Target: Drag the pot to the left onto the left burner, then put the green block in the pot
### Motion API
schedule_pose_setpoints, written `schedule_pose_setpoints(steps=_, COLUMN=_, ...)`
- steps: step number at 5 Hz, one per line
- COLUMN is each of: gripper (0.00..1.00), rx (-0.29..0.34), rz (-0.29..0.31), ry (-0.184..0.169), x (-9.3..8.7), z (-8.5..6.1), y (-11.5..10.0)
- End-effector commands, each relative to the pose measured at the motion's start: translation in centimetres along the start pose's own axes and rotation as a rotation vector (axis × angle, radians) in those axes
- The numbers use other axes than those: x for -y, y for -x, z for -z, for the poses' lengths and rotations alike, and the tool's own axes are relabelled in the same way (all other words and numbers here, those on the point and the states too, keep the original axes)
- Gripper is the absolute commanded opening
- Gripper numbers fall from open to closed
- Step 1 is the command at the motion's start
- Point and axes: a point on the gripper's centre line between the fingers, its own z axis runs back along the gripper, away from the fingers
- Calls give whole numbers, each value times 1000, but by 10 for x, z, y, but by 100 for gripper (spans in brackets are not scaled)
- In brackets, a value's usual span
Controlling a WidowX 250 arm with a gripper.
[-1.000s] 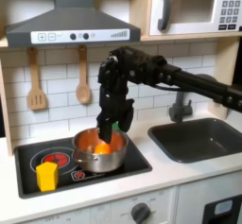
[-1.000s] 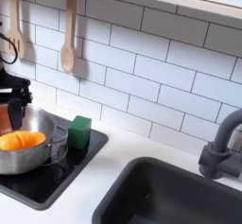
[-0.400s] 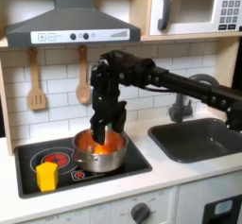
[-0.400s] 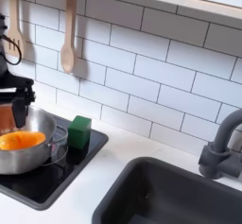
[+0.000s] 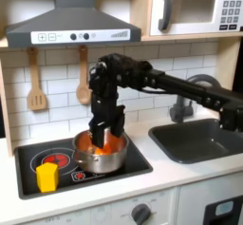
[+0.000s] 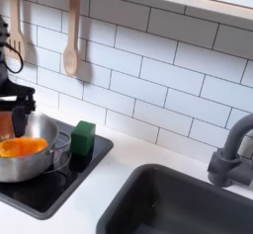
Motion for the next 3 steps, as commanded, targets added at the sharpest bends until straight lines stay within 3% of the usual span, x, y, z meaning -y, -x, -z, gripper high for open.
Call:
schedule_pose_setpoints(steps=1, gripper=100, rx=-16, rz=4, ry=-23, x=-1, z=7, y=1)
schedule_pose_setpoints(steps=3, gripper=100, rx=-17, rz=-3, ry=-24, x=-1, z=10, y=-6)
